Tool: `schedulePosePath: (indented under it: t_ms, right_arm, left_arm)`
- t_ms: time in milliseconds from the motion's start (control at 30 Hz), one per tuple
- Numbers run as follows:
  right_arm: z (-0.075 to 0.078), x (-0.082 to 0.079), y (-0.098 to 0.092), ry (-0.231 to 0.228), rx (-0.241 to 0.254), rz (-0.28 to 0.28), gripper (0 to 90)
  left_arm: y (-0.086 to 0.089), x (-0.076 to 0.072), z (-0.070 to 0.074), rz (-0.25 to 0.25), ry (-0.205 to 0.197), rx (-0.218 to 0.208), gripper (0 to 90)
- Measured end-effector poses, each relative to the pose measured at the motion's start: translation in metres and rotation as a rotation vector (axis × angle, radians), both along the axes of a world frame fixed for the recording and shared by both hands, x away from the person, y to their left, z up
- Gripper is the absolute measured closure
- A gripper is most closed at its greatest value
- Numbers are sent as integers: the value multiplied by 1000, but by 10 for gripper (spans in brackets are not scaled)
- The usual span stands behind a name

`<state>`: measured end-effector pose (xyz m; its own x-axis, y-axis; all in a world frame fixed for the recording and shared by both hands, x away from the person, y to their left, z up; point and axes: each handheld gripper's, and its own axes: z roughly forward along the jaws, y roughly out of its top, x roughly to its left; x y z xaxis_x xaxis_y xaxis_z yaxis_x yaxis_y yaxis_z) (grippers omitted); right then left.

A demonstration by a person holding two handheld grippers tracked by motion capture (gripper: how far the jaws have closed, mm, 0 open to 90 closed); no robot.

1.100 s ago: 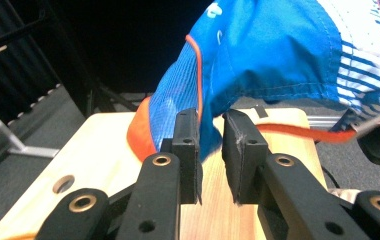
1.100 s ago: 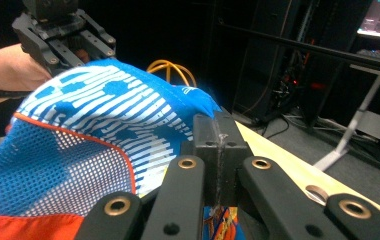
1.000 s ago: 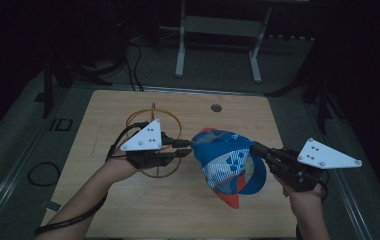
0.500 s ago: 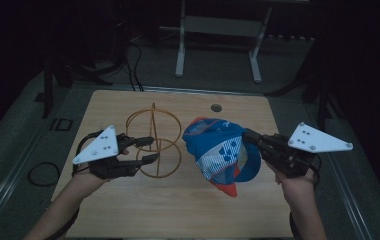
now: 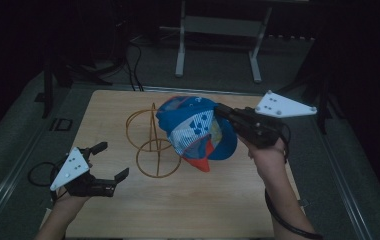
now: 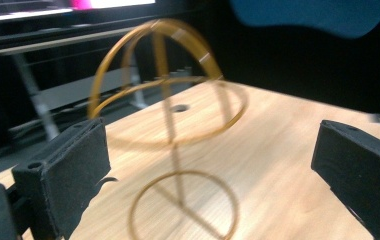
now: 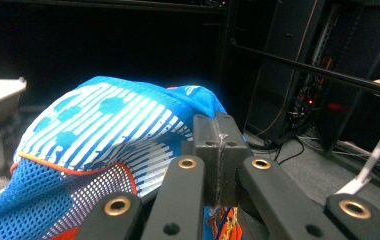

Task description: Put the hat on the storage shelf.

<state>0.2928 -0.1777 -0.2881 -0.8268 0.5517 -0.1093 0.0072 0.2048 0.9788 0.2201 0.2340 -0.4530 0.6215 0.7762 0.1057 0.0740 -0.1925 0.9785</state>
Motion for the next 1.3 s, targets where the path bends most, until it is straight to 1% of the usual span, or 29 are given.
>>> schedulePosePath:
  t_ms: [33,100,133,200,233,267,300,333,400,433,467,533,567,600,633,667,733,800,833,867,933,967,1000,1100,1167,1300]
  right_arm:
    - [1,4,7,3,4,7,900]
    - [3,9,16,6,3,12,900]
    - [4,12,22,12,6,17,900]
    - [6,17,34,17,3,25,900]
    - [7,20,41,19,0,27,900]
    - [7,24,51,26,0,37,900]
    - [7,26,56,27,0,38,900]
    - [8,30,64,28,-7,37,900]
    - [7,36,80,41,-9,50,900]
    - [7,38,88,44,-20,52,900]
    - [6,40,96,49,-23,58,900]
    - [5,44,109,54,-38,62,900]
    - [4,46,118,54,-50,59,900]
    - [3,48,123,58,-52,60,900]
    - [1,51,131,60,-64,58,900]
    - [-1,54,136,69,-68,60,900]
    - [-6,59,145,95,-69,74,900]
    - [-12,63,154,112,-85,80,900]
    - [-14,63,157,115,-92,80,900]
    - [-17,64,159,121,-98,82,900]
    - [-23,65,163,129,-114,83,900]
    - [-24,66,164,132,-118,83,900]
    - [-27,67,164,140,-124,85,900]
    - [-32,69,164,151,-136,88,900]
    - [-38,69,161,163,-149,86,900]
    - [-45,70,155,175,-150,84,900]
  left_arm:
    - [3,-1,-8,16,4,-8,25]
    - [8,-1,-20,38,29,-18,26]
    - [11,-1,-29,56,34,-25,26]
    - [16,-1,-40,85,50,-38,26]
    - [18,-2,-49,110,39,-42,26]
    - [19,-3,-54,125,31,-40,26]
    - [19,-3,-54,125,31,-40,26]
    - [20,-5,-69,140,-11,-26,26]
    - [21,-5,-79,132,-20,2,26]
    - [22,-4,-82,125,-15,-2,26]
    - [22,-3,-85,118,-1,-7,26]
    - [24,-2,-88,126,11,-1,26]
    - [25,-1,-89,125,12,-9,26]
    - [27,-1,-91,129,17,-29,26]
    - [28,-1,-93,130,26,-36,26]
    - [29,0,-94,128,29,-39,26]
    - [31,0,-96,139,33,-53,26]
    - [33,0,-97,136,40,-65,26]
    - [34,0,-97,140,40,-76,26]
    - [34,0,-97,142,43,-74,26]
    - [34,0,-97,137,42,-85,26]
    - [34,1,-97,136,51,-84,26]
    - [33,1,-98,129,51,-83,26]
    - [31,2,-99,120,61,-71,26]
    - [31,2,-100,117,63,-72,26]
    - [31,3,-100,116,66,-77,26]
